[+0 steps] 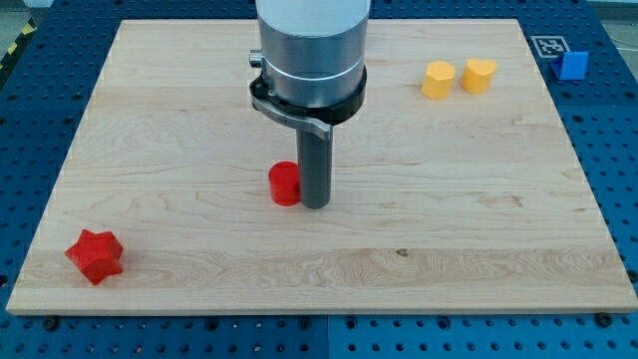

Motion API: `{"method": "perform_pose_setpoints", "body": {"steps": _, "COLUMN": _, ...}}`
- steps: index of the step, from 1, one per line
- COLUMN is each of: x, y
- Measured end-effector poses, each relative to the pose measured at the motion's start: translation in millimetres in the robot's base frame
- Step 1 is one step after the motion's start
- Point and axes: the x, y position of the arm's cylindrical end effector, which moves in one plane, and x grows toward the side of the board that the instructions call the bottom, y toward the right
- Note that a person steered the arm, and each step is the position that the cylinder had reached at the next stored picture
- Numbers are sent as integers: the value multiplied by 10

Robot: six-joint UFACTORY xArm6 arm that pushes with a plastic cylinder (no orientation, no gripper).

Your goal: Move red circle right diagonally towards red star

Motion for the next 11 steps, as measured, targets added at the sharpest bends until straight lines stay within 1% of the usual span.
{"method": "perform_pose_setpoints", "body": {"steps": 1, "x": -179, "y": -89}}
{"method": "perform_pose_setpoints", "body": {"steps": 2, "x": -514, "y": 51}}
{"method": "perform_pose_setpoints", "body": {"steps": 3, "x": -490, "y": -206}}
{"method": "perform_pose_setpoints", "body": {"steps": 4, "x": -339, "y": -264}}
{"method": "perform_pose_setpoints", "body": {"steps": 5, "x": -320, "y": -264}}
{"method": "perform_pose_setpoints", "body": {"steps": 9, "x": -268, "y": -710}}
{"method": "perform_pose_setpoints", "body": {"steps": 10, "x": -266, "y": -776}}
{"method": "perform_pose_setpoints", "body": {"steps": 11, "x": -249, "y": -590}}
